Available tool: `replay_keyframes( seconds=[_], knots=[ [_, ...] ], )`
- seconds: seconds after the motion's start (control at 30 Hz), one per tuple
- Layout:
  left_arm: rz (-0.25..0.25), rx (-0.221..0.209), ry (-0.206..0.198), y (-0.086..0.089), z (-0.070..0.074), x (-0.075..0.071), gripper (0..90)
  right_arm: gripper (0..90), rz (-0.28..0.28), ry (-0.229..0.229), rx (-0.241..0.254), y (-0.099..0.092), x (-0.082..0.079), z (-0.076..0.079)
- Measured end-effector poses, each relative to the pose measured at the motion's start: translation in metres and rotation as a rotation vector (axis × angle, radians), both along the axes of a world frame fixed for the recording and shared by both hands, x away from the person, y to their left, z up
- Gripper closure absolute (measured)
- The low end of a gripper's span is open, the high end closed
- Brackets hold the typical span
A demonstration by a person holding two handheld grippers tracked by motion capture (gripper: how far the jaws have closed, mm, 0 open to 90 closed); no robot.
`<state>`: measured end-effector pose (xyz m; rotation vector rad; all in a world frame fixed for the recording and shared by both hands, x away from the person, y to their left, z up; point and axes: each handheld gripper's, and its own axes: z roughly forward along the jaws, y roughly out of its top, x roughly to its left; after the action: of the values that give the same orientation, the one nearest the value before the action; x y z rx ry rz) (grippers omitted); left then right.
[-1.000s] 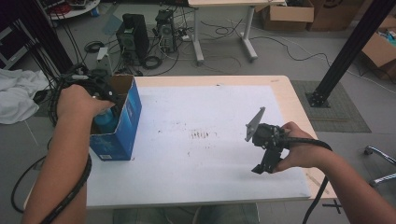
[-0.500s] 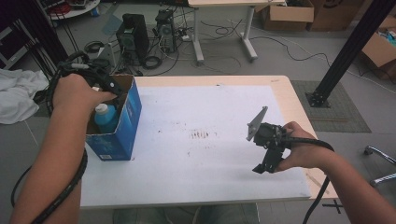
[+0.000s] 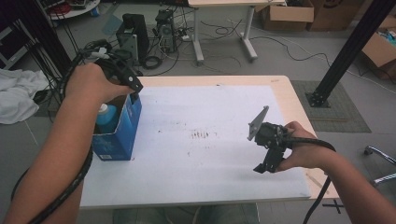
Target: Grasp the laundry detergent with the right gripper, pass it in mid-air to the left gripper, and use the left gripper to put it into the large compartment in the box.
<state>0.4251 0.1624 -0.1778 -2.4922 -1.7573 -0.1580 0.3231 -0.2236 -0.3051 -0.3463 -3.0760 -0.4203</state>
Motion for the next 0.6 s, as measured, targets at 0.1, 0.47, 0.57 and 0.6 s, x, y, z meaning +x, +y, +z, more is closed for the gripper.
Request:
replay_keyframes(
  seconds=[0.1, 0.47, 0.57, 0.6],
  knots=[
    [-0.042, -0.010, 0.004, -0.008, 0.000, -0.001, 6.0, 0.0, -0.003, 0.001, 0.000, -0.001, 0.000, 0.001],
    [-0.156, -0.029, 0.024, -0.028, -0.003, -0.006, 2.9, 0.0, -0.007, 0.001, -0.006, -0.005, 0.001, 0.004],
    [-0.184, -0.039, 0.027, -0.032, -0.003, -0.007, 2.7, 0.0, -0.004, 0.004, -0.011, -0.003, 0.001, 0.003],
    [-0.201, -0.043, 0.028, -0.034, -0.003, -0.007, 2.7, 0.0, -0.006, 0.006, -0.013, -0.003, 0.001, 0.003]
  ],
)
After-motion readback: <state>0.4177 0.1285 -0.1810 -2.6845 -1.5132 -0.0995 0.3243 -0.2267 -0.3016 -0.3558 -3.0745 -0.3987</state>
